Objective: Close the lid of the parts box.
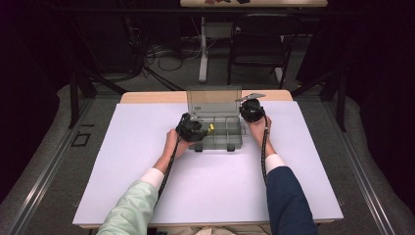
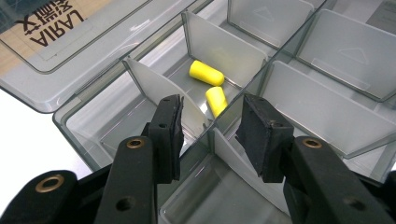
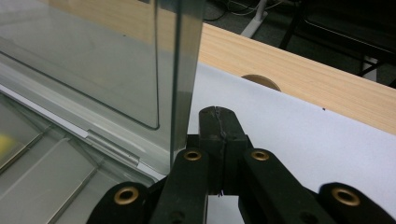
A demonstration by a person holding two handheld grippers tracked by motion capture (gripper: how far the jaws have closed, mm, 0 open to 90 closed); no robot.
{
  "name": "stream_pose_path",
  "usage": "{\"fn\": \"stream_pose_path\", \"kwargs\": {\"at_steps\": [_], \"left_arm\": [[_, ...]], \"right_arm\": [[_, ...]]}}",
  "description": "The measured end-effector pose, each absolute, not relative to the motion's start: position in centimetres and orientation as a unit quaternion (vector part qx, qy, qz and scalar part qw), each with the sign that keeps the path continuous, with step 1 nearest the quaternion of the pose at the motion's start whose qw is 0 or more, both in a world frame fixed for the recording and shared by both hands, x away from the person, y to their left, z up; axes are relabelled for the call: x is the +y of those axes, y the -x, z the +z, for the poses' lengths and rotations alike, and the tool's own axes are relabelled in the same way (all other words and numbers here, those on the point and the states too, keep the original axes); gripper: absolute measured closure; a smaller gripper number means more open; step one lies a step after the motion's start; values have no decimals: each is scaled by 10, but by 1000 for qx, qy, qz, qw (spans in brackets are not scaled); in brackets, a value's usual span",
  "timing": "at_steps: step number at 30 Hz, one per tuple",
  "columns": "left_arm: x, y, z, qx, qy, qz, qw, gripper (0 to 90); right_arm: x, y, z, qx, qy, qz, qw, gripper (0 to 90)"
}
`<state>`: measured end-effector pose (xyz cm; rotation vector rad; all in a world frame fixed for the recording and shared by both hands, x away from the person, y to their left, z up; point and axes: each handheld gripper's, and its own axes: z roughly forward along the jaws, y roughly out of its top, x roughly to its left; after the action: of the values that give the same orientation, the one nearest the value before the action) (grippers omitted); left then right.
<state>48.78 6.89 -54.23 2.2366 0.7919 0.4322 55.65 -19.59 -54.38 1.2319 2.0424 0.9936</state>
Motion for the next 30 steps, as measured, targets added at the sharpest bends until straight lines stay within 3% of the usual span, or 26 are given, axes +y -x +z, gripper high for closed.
{"fn": "stream_pose_path", "kwargs": {"at_steps": [25,27,30], "left_arm": [[67,-487,-543,317,-861,173,358,513],[66,-486,-543,315,-861,175,358,487],[65,-482,-535,311,-853,189,374,351]], "right_arm": [[-201,-544,-540,749,-445,398,286,900],[-201,-543,-539,750,-443,397,288,900],[-201,-542,-538,749,-443,399,289,900]]}}
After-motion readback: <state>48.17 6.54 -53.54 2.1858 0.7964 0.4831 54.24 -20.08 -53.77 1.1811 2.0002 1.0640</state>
